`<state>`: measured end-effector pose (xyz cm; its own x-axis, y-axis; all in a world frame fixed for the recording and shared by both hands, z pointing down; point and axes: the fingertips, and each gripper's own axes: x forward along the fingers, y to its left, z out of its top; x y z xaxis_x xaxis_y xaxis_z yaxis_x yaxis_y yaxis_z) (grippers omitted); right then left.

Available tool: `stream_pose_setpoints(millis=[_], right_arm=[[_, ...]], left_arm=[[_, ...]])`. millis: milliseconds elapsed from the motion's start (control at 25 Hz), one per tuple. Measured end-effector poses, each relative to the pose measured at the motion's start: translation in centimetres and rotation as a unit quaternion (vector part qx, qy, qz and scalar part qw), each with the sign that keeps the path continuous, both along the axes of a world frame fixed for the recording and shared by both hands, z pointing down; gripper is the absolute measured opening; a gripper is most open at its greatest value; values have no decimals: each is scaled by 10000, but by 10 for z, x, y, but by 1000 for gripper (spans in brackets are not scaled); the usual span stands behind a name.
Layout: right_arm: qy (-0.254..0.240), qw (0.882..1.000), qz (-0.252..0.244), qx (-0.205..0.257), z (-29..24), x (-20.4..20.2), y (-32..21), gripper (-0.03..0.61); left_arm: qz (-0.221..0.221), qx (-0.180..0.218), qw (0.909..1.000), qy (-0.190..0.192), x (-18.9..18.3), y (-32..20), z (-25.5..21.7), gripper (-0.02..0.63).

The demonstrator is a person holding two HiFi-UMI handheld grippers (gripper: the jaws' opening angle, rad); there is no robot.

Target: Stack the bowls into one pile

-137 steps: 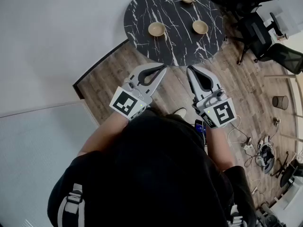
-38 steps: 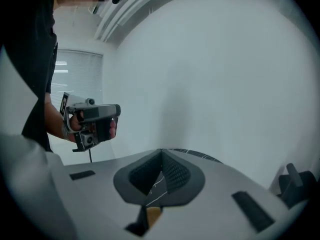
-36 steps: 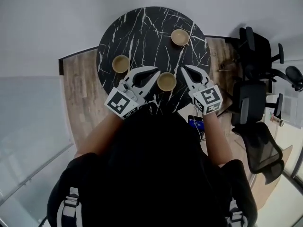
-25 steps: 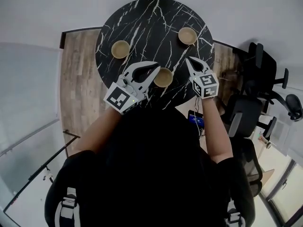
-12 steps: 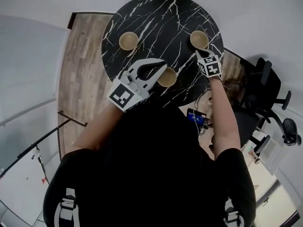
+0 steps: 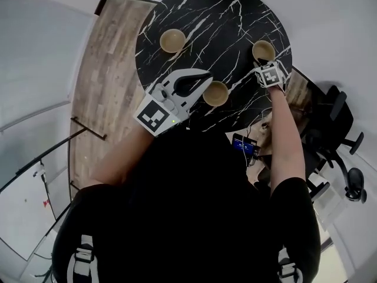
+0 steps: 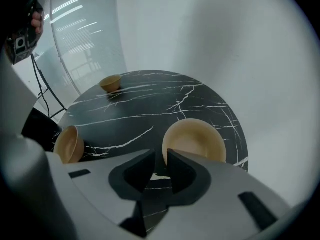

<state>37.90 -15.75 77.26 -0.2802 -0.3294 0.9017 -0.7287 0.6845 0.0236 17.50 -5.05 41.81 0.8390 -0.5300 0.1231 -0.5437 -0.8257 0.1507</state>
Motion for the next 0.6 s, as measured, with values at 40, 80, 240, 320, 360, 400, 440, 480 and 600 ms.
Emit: stream_pose_setpoints(millis=[40, 80, 240, 320, 360, 400, 440, 480, 600], right_arm=[[75, 10000, -46, -39, 5, 0, -2, 69], [143, 9998, -89, -67, 9, 0, -3, 69], [358, 9992, -152, -64, 2, -5, -9, 55], [431, 9990, -139, -42, 2, -4, -10, 23], [453, 9989, -139, -28, 3, -4, -11, 21], [468, 9988, -150, -19, 5, -4, -11, 20], [485, 9987, -170, -11, 7, -5, -11, 17], [505, 9985, -192, 2, 7, -5, -10, 14], [535, 9982, -244, 137, -2, -9, -9, 9]], left_arm=[[-45, -16, 10000, -7, -3, 0, 1, 5], [-91, -30, 10000, -17, -6, 0, 2, 5], [-261, -84, 9996, -66, -20, 3, 6, 5], [-313, -101, 9994, -84, -27, 5, 7, 5], [-328, -100, 9994, -90, -30, 6, 8, 5], [-336, -99, 9993, -97, -32, 6, 9, 5], [-338, -101, 9993, -104, -34, 6, 9, 5], [-335, -104, 9993, -108, -35, 6, 9, 5], [-284, -84, 9995, -80, -35, 5, 8, 5]])
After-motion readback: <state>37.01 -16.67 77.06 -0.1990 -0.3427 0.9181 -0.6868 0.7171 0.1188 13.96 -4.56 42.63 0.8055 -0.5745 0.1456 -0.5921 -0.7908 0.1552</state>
